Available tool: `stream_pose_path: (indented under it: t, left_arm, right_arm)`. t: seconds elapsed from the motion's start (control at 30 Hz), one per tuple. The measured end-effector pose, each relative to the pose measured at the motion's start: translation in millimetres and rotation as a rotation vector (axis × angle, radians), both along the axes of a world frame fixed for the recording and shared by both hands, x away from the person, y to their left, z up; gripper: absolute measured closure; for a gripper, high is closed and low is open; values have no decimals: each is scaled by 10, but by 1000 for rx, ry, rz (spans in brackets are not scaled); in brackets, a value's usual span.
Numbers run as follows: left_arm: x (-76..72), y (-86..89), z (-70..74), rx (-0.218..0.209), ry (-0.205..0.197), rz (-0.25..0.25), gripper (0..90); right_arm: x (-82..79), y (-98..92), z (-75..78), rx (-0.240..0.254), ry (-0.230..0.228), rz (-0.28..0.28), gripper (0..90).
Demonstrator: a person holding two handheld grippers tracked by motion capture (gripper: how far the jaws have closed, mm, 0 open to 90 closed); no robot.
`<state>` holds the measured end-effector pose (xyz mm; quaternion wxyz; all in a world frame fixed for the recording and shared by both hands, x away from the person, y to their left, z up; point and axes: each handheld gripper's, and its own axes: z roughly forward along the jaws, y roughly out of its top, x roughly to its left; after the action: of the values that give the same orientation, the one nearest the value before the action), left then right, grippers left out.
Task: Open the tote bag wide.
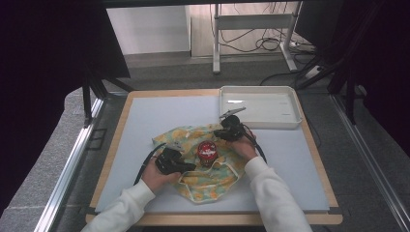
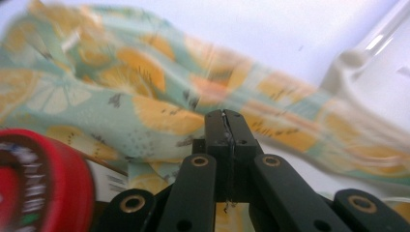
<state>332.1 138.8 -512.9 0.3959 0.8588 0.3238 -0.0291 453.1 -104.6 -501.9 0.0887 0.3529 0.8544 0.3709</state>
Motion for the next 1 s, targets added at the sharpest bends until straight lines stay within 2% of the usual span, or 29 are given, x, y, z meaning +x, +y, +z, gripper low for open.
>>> stream_pose_path:
  t: [0.03, 0.07, 0.23, 0.5, 0.6, 0.73, 1.0]
  left_arm:
    - [-15, 32, 58, -15, -21, 8, 900]
    - [-25, 47, 87, -27, -31, 15, 900]
    - [-75, 158, 248, -90, -76, 62, 900]
    - [-148, 393, 381, -141, -112, 156, 895]
    - [-161, 470, 400, -147, -119, 182, 892]
    - [-160, 545, 393, -133, -131, 219, 887]
    - [-132, 632, 389, -129, -143, 250, 868]
  right_arm:
    - [-12, -20, 39, 15, -6, -2, 890]
    - [-39, -74, 126, 58, -16, -6, 890]
    - [-108, -161, 242, 97, -22, 8, 890]
    - [-329, -377, 394, 125, -61, 15, 890]
    - [-443, -461, 425, 123, -82, 24, 890]
    - [-581, -552, 429, 130, -98, 37, 890]
    - [-713, -653, 408, 121, -102, 35, 888]
